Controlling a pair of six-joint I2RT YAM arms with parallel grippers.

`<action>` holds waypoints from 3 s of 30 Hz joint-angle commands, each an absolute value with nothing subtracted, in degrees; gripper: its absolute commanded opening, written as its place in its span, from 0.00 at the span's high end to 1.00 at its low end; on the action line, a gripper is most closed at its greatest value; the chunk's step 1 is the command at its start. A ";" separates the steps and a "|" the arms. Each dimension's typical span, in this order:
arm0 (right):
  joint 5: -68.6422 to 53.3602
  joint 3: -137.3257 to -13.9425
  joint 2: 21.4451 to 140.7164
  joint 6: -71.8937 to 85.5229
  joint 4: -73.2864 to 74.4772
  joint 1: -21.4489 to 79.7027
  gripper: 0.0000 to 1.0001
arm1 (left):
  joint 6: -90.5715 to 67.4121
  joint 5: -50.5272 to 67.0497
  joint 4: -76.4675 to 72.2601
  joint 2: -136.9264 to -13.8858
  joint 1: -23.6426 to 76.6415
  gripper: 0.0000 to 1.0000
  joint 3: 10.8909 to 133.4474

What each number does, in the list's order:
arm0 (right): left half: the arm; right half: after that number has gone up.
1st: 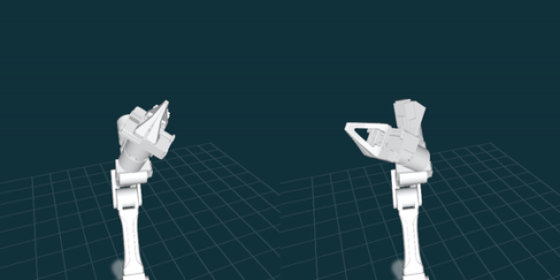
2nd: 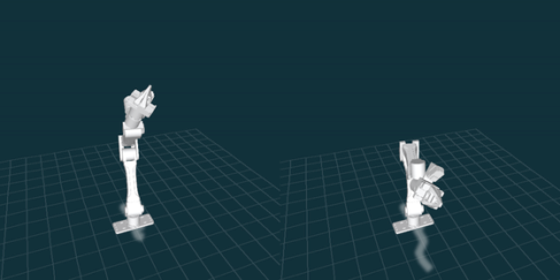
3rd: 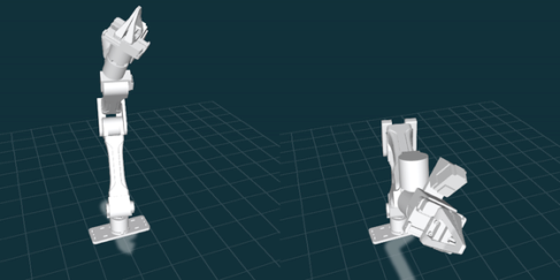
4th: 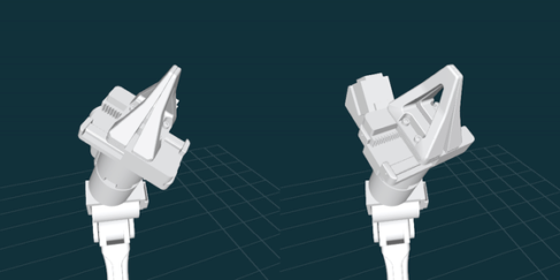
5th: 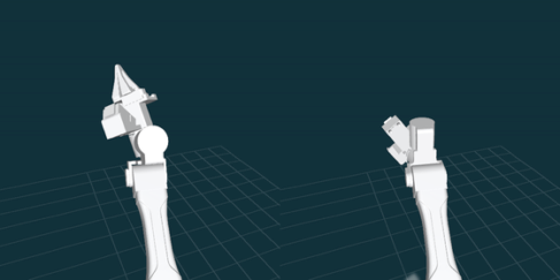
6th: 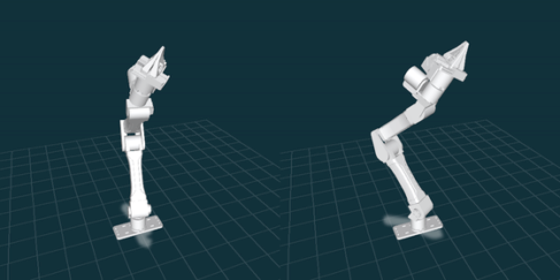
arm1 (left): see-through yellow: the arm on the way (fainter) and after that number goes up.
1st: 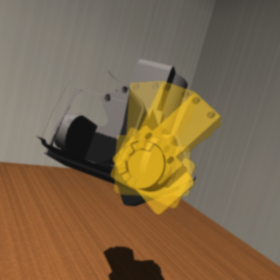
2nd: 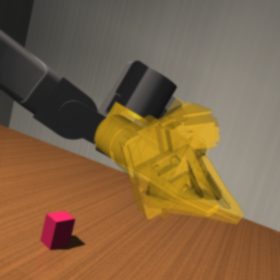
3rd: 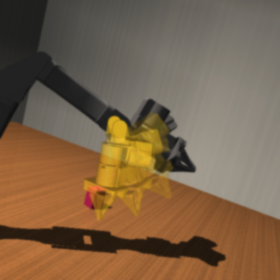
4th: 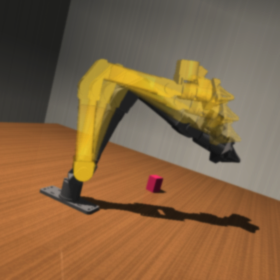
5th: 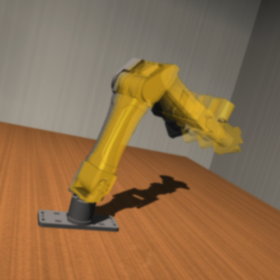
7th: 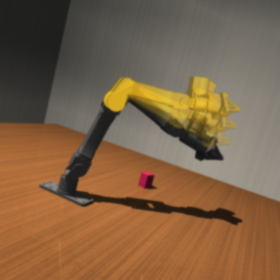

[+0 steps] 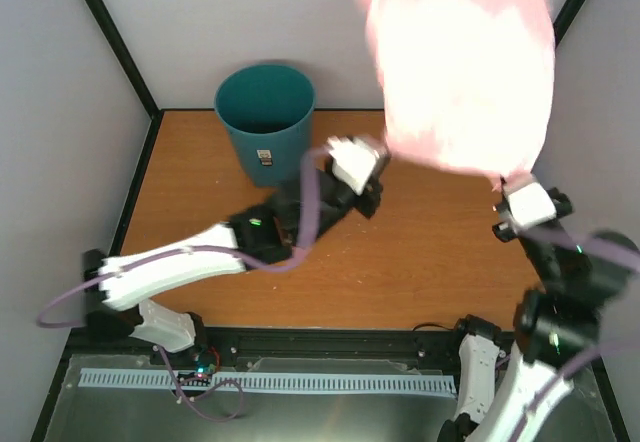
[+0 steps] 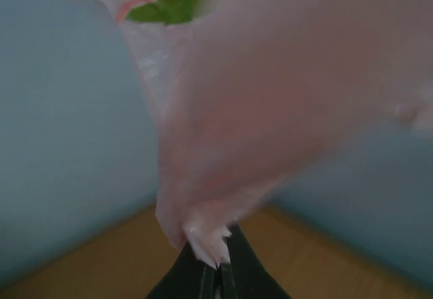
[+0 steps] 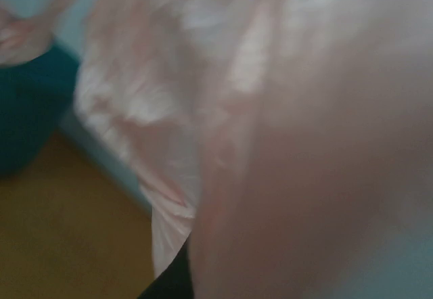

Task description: Put the trash bags into the trash bin

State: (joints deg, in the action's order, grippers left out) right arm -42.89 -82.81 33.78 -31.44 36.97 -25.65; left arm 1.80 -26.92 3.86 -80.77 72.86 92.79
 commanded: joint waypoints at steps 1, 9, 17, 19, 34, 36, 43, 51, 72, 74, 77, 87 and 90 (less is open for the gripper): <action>-31.13 -48.74 38.30 -43.92 35.78 -25.77 0.97 | -16.38 -21.75 10.19 -86.88 64.14 0.99 62.18; -36.03 -42.53 36.73 -56.16 53.66 -28.33 0.97 | -20.84 -18.75 12.49 -71.36 66.20 0.99 48.65; -41.28 -48.59 33.60 -57.43 64.90 -28.33 0.97 | -22.49 -15.92 15.76 -65.62 66.19 0.99 48.88; -42.93 -50.20 34.17 -58.31 67.07 -28.30 0.97 | -22.71 -14.06 15.37 -64.80 66.19 0.99 49.29; -30.97 -93.19 69.90 -33.33 62.89 -18.77 0.97 | -12.15 -14.35 28.08 -90.70 57.93 0.99 104.85; -29.64 -115.09 75.77 -29.25 65.72 -18.55 0.97 | -6.87 -14.56 32.51 -97.27 58.00 0.99 123.29; -38.27 -125.78 69.18 -17.75 47.31 -18.68 0.97 | 13.34 -11.93 16.94 -90.80 63.68 0.99 122.34; -24.69 -48.62 49.95 -29.53 21.11 -16.47 0.97 | -12.76 -10.54 -0.21 -88.67 48.30 0.99 56.47; -45.03 -51.40 39.27 -40.09 54.11 -22.81 0.97 | -17.89 -2.66 1.19 -68.48 55.87 0.99 48.49; -43.82 -52.31 40.85 -37.26 52.24 -22.69 0.97 | -18.35 -1.36 1.78 -69.18 55.90 0.99 51.33; -37.71 -57.63 48.43 -33.10 50.83 -20.93 0.97 | -18.20 -4.58 5.76 -73.60 55.56 0.99 60.46; -18.80 -141.01 81.15 -26.03 71.20 -11.92 0.97 | 7.41 -8.81 20.70 -90.18 60.87 0.99 120.70; -19.02 -145.75 75.77 -23.93 58.89 -11.93 0.97 | 23.77 -14.19 5.95 -83.97 72.19 0.99 113.14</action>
State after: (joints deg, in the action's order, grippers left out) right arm -21.93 -133.64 85.49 -28.71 66.32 -12.23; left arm 0.78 -9.74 16.80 -91.42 59.92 115.33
